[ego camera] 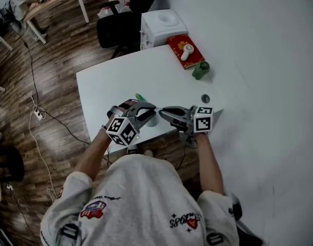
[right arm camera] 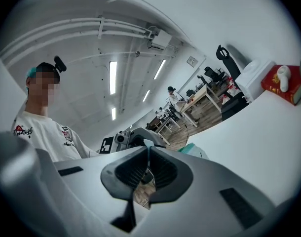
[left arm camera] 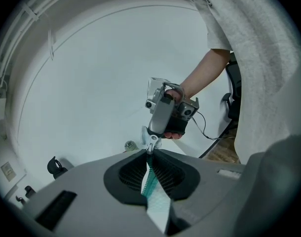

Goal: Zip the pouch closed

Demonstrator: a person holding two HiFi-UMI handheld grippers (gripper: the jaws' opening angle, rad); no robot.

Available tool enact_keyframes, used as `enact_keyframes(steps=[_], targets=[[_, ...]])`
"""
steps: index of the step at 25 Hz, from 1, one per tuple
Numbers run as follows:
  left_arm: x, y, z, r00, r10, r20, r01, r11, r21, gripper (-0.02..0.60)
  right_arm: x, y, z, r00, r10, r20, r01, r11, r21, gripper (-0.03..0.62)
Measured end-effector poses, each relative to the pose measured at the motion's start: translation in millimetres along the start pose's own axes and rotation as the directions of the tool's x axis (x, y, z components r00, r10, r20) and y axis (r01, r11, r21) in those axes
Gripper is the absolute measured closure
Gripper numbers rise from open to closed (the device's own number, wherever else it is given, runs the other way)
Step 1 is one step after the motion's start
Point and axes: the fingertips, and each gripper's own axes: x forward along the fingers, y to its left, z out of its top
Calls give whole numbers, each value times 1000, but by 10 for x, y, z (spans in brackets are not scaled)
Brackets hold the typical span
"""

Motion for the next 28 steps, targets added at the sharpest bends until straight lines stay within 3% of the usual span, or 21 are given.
enact_keyframes(steps=[6, 13, 21, 28], targets=[[-64, 43, 35, 997, 13, 71, -6, 994, -107, 545, 39, 65, 87, 998, 2, 57, 2, 997, -72, 586], [-142, 46, 40, 991, 3, 136, 27, 976, -216, 506, 64, 78, 150, 996, 11, 83, -5, 997, -74, 588], [-229, 74, 92, 981, 28, 191, 25, 963, -268, 491, 64, 48, 107, 997, 1, 72, 4, 998, -67, 588], [-195, 60, 116, 983, 14, 182, 31, 970, -240, 494, 85, 28, 82, 998, 4, 58, -1, 998, -60, 586]])
